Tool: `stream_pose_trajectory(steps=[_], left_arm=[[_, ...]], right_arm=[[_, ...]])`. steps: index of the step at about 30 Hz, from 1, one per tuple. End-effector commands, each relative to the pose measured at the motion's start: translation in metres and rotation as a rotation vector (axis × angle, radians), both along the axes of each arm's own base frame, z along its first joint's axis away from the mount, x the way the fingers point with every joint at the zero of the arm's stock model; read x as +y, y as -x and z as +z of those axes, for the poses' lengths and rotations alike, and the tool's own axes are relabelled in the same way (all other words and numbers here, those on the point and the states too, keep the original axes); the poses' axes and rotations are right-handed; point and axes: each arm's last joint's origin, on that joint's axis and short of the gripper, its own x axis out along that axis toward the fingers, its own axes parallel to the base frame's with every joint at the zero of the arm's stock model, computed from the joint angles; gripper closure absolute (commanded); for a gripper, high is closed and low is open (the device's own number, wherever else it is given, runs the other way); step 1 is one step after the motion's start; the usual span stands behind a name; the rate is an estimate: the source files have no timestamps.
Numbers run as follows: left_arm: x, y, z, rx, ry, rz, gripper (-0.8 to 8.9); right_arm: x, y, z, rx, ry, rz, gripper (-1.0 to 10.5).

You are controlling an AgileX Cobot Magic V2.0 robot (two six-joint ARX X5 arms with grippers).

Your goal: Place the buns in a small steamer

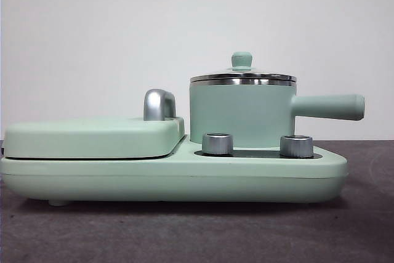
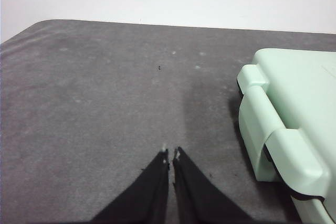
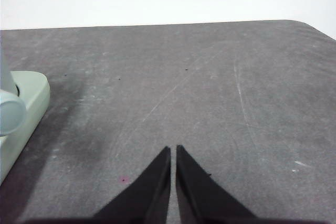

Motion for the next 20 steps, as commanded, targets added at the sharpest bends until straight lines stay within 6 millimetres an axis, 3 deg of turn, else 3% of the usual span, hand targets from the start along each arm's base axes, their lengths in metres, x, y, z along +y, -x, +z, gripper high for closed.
stream_pose_trajectory(steps=[1,20], left_arm=[[0.0002,-0.0008,-0.0067,0.023,0.000,0.005,7.94],[0.0002,-0.0008,-0.0067,0.023,0.000,0.005,7.94]], right_arm=[[-0.0003,-0.0001,-0.0024,0.010,-0.013,-0.008,9.3],[0.0033,-0.0003,-0.0009,-0.003,0.045,0.075,9.3]])
